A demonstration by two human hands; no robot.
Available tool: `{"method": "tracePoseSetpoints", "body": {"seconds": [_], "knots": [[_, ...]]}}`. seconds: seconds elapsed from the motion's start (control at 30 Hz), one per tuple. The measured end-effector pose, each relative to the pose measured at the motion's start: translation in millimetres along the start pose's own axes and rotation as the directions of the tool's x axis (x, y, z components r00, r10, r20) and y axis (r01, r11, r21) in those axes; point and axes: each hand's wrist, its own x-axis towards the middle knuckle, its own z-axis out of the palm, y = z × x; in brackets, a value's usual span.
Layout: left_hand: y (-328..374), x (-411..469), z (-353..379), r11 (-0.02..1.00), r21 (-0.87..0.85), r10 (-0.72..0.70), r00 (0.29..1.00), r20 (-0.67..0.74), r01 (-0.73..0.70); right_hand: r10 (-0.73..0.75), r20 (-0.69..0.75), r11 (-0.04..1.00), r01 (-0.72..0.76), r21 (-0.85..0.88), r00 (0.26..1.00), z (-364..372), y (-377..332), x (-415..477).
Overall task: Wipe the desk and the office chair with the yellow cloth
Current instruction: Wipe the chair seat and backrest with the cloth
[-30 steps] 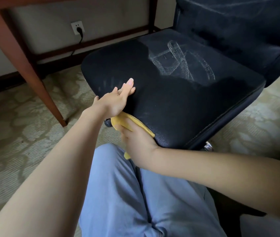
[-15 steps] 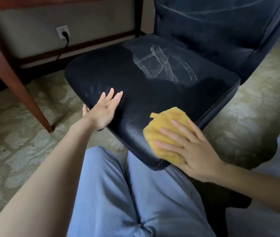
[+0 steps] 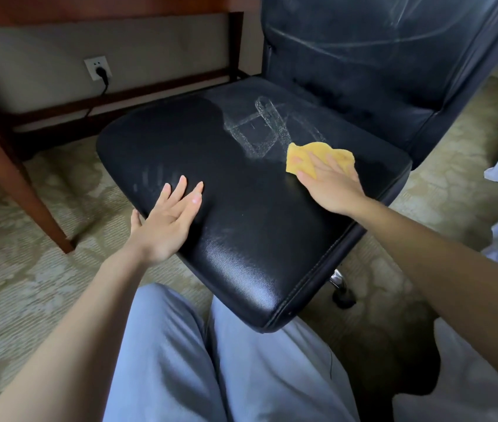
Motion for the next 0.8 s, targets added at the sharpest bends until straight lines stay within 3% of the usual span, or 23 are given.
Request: {"method": "tracePoseSetpoints", "body": {"seconds": [0.2, 0.3, 0.43, 0.5, 0.67, 0.8], "knots": [[1.7, -1.0, 1.2, 1.000, 0.001, -0.010, 0.999, -0.034, 0.010, -0.167, 0.025, 0.985, 0.168, -0.046, 0.986, 4.3, -52.1, 10.7], [0.8, 0.3, -3.9, 1.000, 0.019, -0.021, 0.999, -0.028, 0.022, -0.271, 0.009, 0.962, 0.271, 0.022, 0.962, 2.1, -60.5, -3.4], [3.7, 1.2, -12.1, 0.995, 0.088, -0.042, 0.999, -0.020, 0.044, -0.484, -0.023, 0.874, 0.485, 0.028, 0.875, -0.1, -61.1, -35.4], [10.0, 2.4, -14.4, 0.990, 0.125, -0.058, 0.995, -0.083, 0.068, -0.559, -0.043, 0.824, 0.560, 0.086, 0.828, 1.9, -57.6, -56.9], [47.7, 5.4, -4.9, 0.953, 0.264, -0.073, 0.961, -0.268, 0.146, -0.604, -0.267, 0.746, 0.650, 0.141, 0.751, 18.8, -23.9, -105.1], [85.3, -3.2, 22.9, 0.959, 0.278, -0.006, 0.982, -0.189, 0.060, -0.495, -0.508, 0.786, 0.612, 0.085, 0.705, 32.4, 28.5, -114.7]]}}
